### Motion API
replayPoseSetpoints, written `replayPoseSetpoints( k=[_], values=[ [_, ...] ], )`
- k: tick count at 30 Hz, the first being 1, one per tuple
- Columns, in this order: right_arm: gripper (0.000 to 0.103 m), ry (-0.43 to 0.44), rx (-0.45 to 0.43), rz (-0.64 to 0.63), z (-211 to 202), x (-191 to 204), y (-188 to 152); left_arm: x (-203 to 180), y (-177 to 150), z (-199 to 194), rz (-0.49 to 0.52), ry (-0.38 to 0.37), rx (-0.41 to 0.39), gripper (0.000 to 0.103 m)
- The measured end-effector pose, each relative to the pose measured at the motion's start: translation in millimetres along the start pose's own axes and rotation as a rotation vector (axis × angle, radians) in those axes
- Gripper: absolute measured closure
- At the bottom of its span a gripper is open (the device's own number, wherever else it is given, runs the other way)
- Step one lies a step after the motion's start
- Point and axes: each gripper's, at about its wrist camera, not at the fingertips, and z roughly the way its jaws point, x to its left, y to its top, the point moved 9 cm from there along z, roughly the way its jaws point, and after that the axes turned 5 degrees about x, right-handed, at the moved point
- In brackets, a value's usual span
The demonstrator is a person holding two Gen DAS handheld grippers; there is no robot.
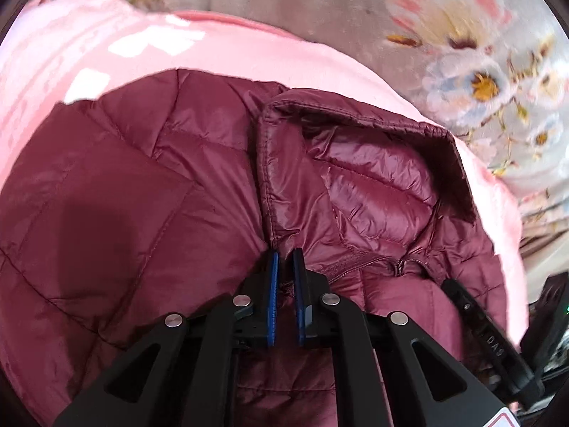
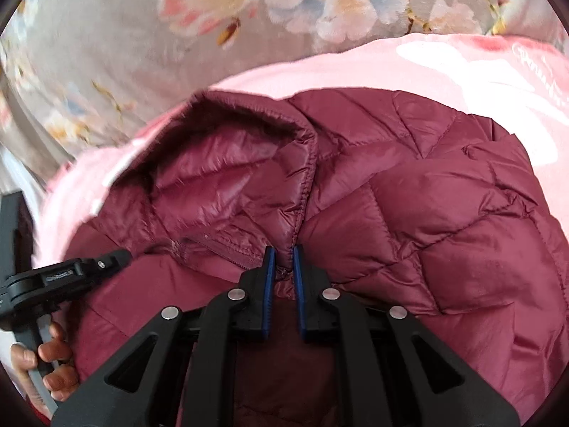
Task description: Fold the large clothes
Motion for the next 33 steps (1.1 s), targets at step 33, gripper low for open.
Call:
replayPoseSetpoints(
  k=[33],
  values=[
    [0.090,-0.143,-0.004,-0.180,8,18,8,-22,13,14,0.170,0.261,-0.096,0.086]
  ],
)
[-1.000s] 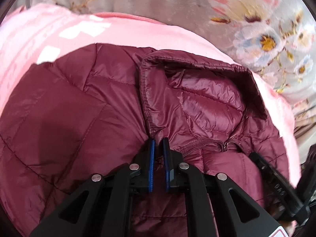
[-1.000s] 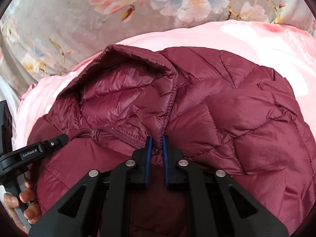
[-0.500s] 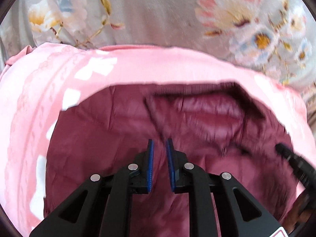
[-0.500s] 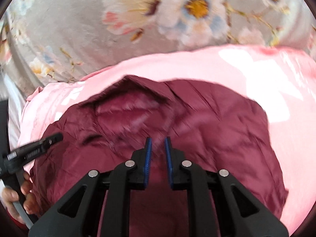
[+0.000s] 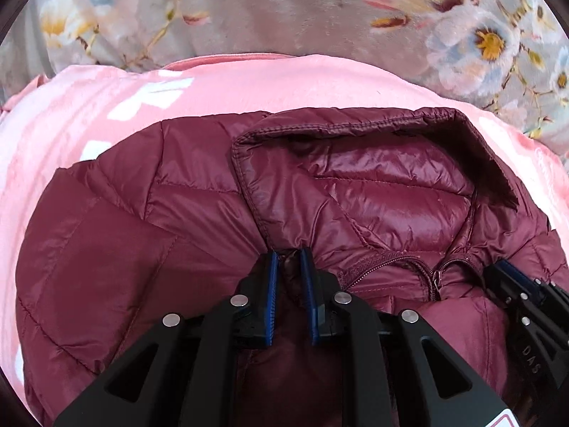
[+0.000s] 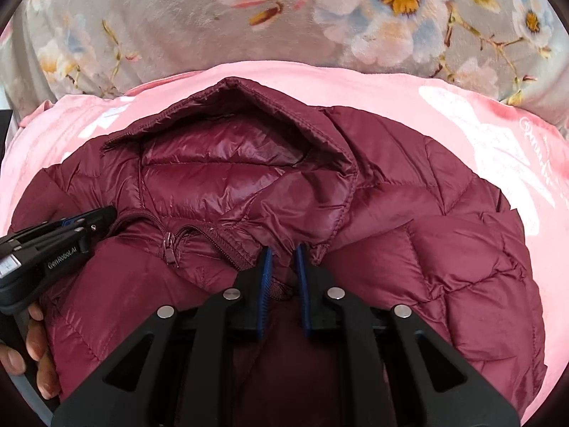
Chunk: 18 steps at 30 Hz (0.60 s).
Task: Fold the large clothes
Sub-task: 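Lift the collar end with both tools and fold it toward the hem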
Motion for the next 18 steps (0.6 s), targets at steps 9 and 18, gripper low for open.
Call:
replayPoseSetpoints(
  k=[9,18],
  values=[
    [0.086,0.154,0.005,0.165,-36,-34,7,19,10,-37,0.053,-0.016,0.000,0.079],
    [0.085,0.214,-0.107,0.283,-18,-34,112,29,126,-39,-0.147,-0.069,-0.065,0.079]
  ],
)
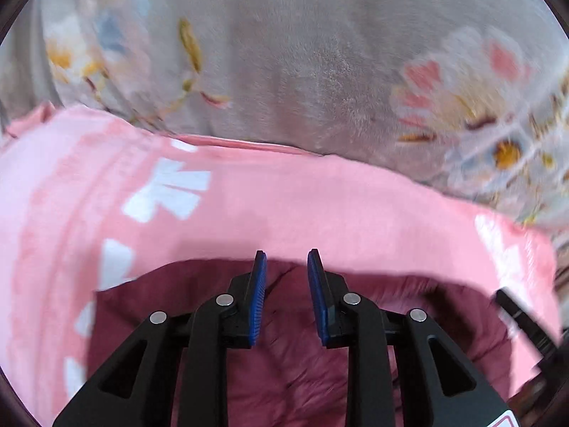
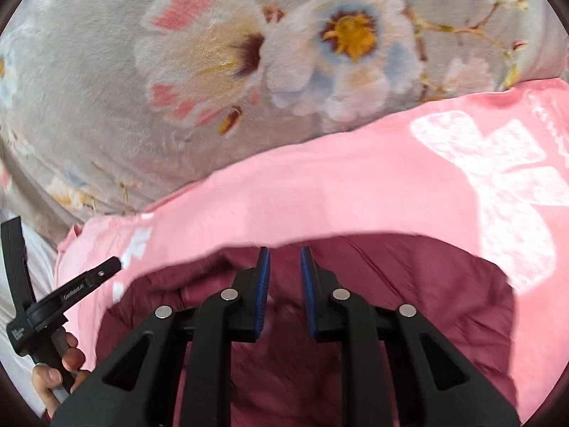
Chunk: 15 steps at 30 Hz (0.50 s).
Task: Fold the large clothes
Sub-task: 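Lift the collar end with both tools and fold it toward the hem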
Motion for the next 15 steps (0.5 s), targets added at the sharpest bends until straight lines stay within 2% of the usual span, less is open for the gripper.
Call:
replayPoseSetpoints(
  k=[3,5,6,8,13,15],
  values=[
    [0.085,-0.036,0.049,-0.012,29,-2,-9,-5,-7,33,-0.013,-0.001,0.098,0.079],
    [0.085,-0.037,0.090,-0.026,38,-6,-23,-2,-32,57,-0.004,0.015,0.190,0.079],
    [0.085,-0.044,0.105,-0.050,41,-8,-32,0,-42,63,0.006,0.013,0.209,0.079],
    [0.087,-0.080,0.115,-0.094,45,-12,-42,3,-55,68,0.039,0.023,0.208,0.079],
    [0.088,-0.081,0.113,-0.121,51,-21,-57,4,-70,68,0.119,0.024,0.111,0.078],
    [0.088,-0.109,0.101,-0.157,53,-20,-59,3,-73,68,0.135,0.034,0.080,0.078]
  ],
)
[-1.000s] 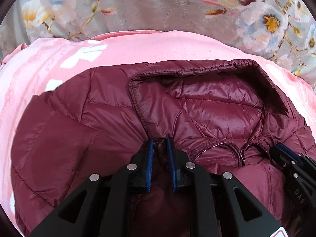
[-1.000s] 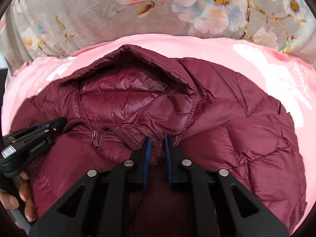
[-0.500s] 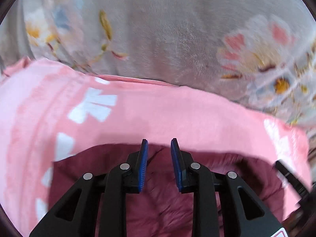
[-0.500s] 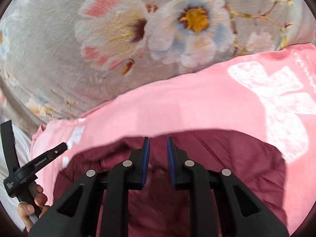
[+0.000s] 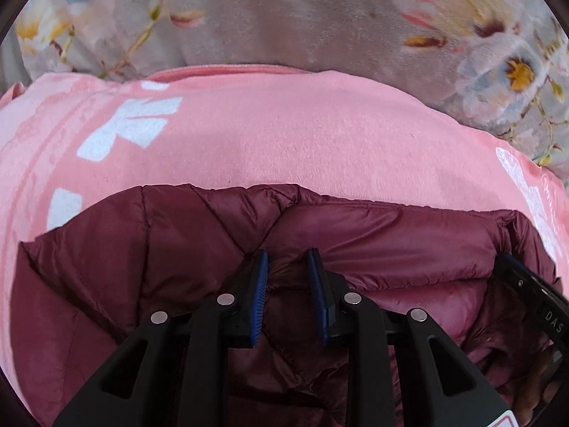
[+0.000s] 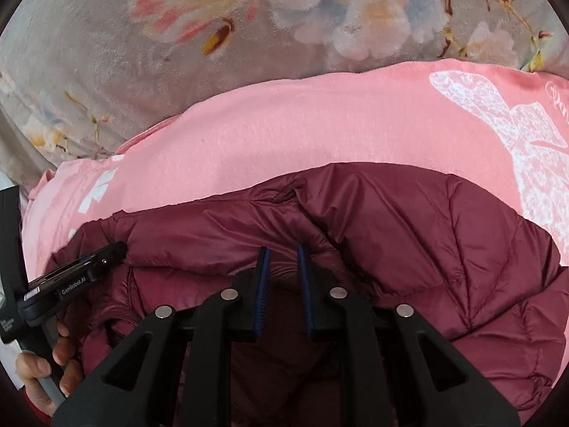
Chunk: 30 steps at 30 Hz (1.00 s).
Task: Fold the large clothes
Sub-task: 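Lift the collar end with both tools and fold it toward the hem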
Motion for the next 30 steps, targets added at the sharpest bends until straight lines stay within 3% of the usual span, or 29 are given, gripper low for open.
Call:
replayPoseSetpoints(
  k=[12,30],
  values=[
    [0.088,-0.089,-0.012,-0.068,4.1,6.3,0.2,4.1,-3.5,5.7,0.080,0.134,-0.041,0.078],
    [0.088,-0.136,-0.013,-0.101,6.1,9.9,0.8,0.4,-4.4,6.5,0.120,0.217,-0.047,0.078]
  ],
)
